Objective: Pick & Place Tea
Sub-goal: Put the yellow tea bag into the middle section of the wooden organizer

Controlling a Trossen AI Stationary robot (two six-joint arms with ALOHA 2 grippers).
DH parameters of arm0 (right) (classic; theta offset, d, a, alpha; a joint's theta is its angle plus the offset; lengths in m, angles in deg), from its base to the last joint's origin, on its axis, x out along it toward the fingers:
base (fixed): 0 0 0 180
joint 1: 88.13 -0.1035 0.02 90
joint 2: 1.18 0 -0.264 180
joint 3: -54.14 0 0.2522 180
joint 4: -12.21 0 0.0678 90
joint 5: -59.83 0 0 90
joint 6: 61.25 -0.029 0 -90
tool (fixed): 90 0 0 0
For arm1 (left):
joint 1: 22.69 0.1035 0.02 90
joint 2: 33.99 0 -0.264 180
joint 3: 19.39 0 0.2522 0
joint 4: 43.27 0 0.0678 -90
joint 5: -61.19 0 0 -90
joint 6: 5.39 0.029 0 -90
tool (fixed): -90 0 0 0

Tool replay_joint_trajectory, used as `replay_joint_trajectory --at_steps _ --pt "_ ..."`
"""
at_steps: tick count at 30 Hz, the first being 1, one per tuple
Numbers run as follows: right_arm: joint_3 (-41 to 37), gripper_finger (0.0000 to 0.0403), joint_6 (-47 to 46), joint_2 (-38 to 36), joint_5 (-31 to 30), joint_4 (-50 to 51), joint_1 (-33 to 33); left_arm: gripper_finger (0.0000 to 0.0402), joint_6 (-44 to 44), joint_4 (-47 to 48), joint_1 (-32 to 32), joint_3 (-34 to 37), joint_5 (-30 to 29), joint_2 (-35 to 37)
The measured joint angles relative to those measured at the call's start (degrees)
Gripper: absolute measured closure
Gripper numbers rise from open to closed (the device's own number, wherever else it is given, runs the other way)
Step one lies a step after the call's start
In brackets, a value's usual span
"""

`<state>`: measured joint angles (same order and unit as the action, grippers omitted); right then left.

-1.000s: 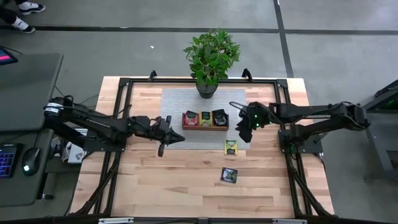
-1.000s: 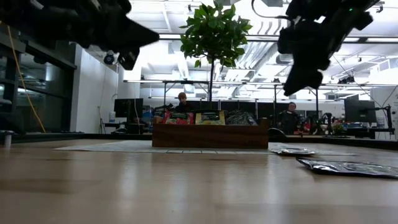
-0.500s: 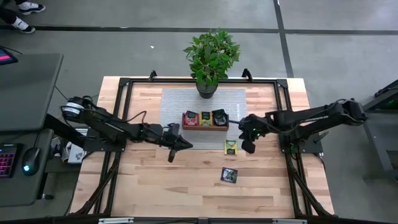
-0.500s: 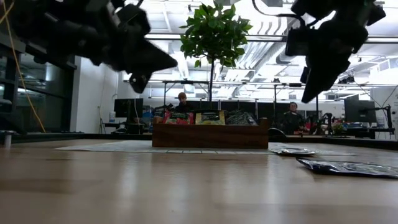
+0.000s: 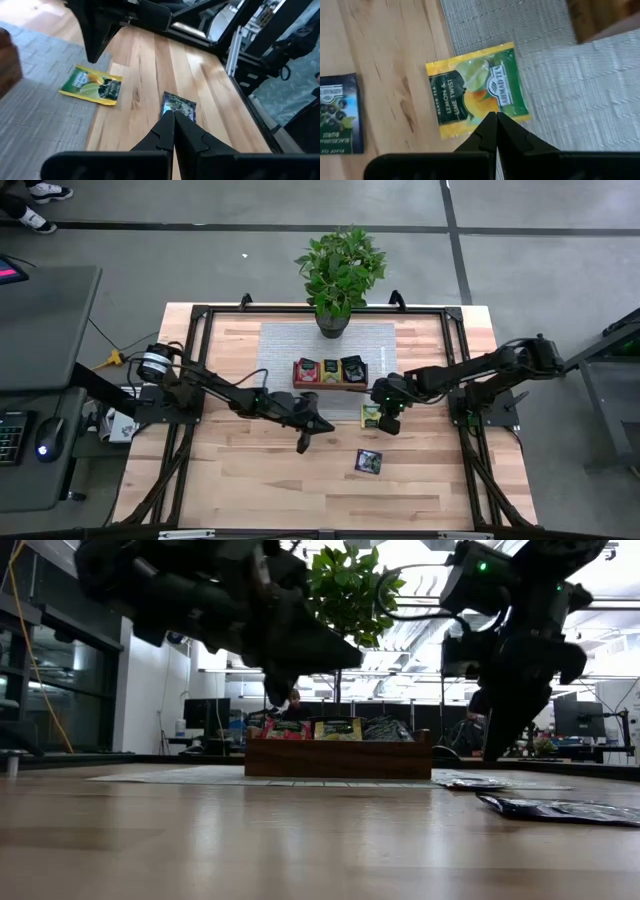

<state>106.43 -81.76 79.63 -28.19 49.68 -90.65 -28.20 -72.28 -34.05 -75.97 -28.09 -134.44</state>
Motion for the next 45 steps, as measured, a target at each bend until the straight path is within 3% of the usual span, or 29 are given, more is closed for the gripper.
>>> replay_joint_trajectory --at_steps 9,14,19,28,34,45 --pt "0.0 0.0403 -2.0 6.2 0.0 -3.3 0.0 0.0401 -0.2 8.9 0.1 -9.4 1.4 -6.7" --pt "0.1 0.0403 -4.3 7.0 2.5 -5.1 -0.4 0.0401 -1.0 14.8 0.1 -10.0 1.1 -7.2" --pt "0.0 0.0403 -9.9 6.9 4.1 -6.2 -1.9 0.0401 -5.7 26.5 0.1 -9.8 -2.5 -7.3" --pt "0.0 0.0403 -19.7 6.9 3.9 -12.0 -5.8 0.0401 -8.5 29.3 0.1 -9.9 -2.9 -7.3" --pt "0.0 0.0403 -26.1 6.9 -0.1 -12.9 -9.3 0.0401 -8.5 29.3 0.1 -9.9 -3.5 -7.3" --pt "0.0 0.0403 -32.0 6.9 -15.6 -12.7 -12.6 0.0401 -7.2 29.3 -0.8 -9.9 -3.0 -7.3"
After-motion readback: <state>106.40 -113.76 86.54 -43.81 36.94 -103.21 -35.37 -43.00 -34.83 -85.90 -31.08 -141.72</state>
